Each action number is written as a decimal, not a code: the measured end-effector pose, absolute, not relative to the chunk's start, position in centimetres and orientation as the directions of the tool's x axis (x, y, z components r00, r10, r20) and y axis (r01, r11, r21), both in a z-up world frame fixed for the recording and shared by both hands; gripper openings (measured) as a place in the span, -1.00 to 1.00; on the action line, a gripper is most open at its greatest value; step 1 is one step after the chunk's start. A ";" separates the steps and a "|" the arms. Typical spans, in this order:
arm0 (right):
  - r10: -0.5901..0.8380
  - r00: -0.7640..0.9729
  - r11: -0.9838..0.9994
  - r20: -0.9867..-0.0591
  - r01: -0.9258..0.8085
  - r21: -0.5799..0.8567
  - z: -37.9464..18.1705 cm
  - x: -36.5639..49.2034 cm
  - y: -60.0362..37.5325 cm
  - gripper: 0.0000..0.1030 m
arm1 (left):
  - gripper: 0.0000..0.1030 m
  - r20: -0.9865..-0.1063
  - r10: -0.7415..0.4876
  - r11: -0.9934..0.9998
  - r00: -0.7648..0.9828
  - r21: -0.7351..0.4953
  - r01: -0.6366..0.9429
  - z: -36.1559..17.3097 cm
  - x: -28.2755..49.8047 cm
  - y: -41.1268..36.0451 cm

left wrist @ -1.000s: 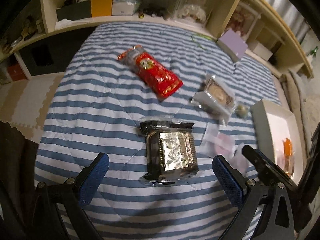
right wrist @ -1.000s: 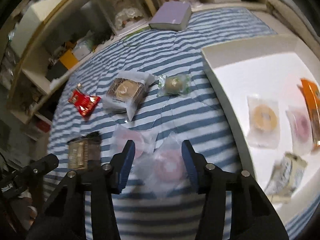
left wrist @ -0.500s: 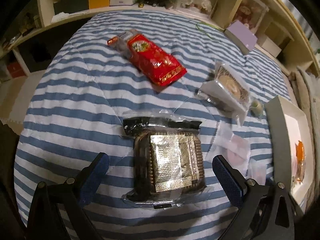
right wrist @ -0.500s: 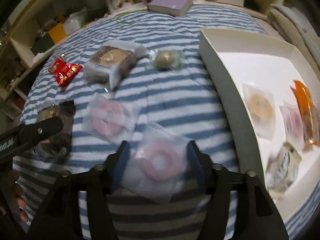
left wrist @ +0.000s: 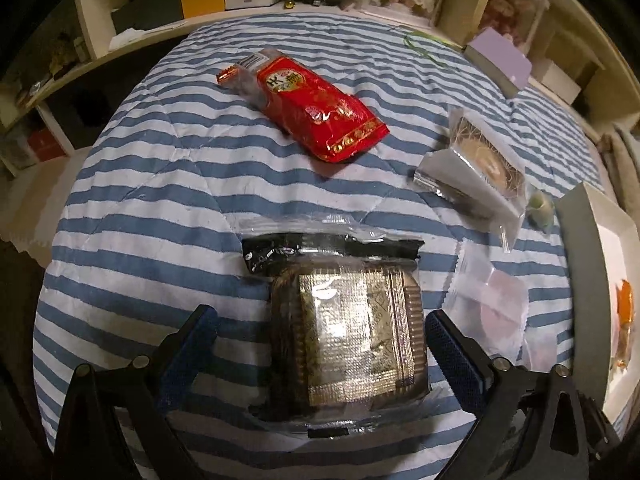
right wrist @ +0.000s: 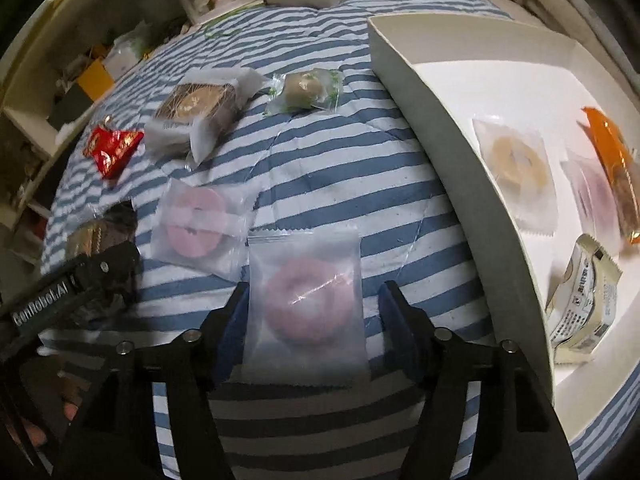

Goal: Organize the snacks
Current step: 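Grasp the dark chocolate box with left tool while right tool grasps a pink ring cake bag, then carry both items into the white tray and open both tools, then lift both open tools away from the tray toward the remaining snacks, then grasp the red wrapper with left tool while right tool grasps another pink ring cake bag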

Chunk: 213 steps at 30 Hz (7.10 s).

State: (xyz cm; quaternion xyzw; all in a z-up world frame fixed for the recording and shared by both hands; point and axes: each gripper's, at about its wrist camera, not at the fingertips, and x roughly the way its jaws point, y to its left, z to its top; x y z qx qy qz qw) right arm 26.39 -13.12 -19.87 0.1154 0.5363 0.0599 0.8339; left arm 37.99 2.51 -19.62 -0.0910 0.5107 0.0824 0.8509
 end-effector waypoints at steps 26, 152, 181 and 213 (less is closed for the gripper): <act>0.320 0.579 0.947 -0.750 -0.164 0.277 -12.0 24.8 -14.5 -0.05 | -0.01 -0.789 -0.057 0.986 0.612 -0.142 -0.091 -11.9 32.2 1.4; 0.108 0.751 0.982 -0.651 0.020 0.187 -1.4 23.1 -34.0 1.00 | 1.00 -0.643 -0.305 0.950 0.703 -0.155 0.271 -0.4 30.5 -8.4; 0.378 0.688 0.925 -0.619 -0.269 0.267 -6.2 23.6 -16.0 1.00 | 1.00 -0.743 -0.036 0.992 0.669 -0.110 -0.069 -0.9 35.2 10.4; 0.073 0.469 0.892 -0.880 -0.425 -0.152 -19.1 32.1 -9.2 1.00 | 1.00 -0.903 0.219 0.974 0.370 0.222 -0.035 -14.4 49.4 6.8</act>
